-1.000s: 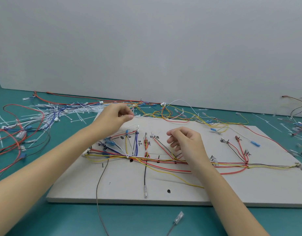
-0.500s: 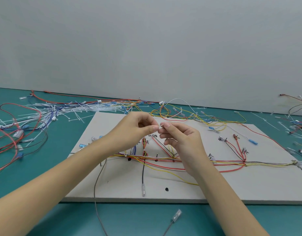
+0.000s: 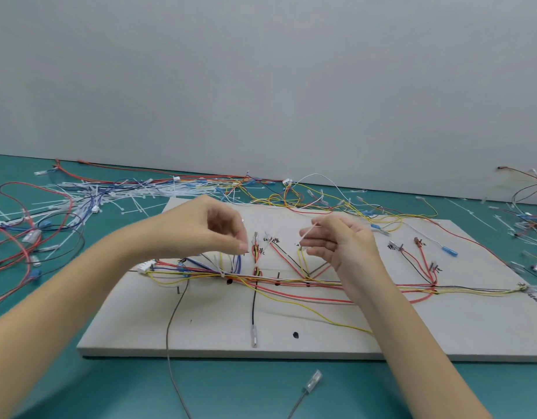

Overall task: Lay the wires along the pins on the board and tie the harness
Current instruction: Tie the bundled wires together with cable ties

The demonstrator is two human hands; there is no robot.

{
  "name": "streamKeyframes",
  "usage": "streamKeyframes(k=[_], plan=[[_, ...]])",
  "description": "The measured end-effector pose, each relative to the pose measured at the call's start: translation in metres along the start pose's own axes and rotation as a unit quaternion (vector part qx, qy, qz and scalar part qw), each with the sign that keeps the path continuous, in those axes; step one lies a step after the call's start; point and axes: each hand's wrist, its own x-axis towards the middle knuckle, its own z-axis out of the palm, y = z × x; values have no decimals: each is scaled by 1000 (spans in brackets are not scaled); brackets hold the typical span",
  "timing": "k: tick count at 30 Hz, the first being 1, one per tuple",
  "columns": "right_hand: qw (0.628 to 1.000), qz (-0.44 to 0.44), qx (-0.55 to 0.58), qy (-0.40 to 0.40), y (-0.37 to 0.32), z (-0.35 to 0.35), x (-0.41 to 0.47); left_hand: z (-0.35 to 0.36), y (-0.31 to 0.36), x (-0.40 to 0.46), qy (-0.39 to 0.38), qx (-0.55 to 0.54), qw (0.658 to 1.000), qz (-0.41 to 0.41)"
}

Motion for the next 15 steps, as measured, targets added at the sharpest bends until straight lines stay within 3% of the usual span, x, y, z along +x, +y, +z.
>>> streamKeyframes(k=[2, 6, 11, 15], plan=[[999, 18, -24, -32, 2, 1, 0, -14, -2, -9, -88, 21, 995, -34], [994, 57, -58, -72, 3, 3, 0, -29, -7, -29, -260, 105, 954, -109], [984, 67, -103, -127, 4, 2, -3, -15, -21, -50, -275, 212, 927, -140], [981, 72, -140, -112, 5, 3, -4, -11, -27, -55, -243, 195, 939, -146]])
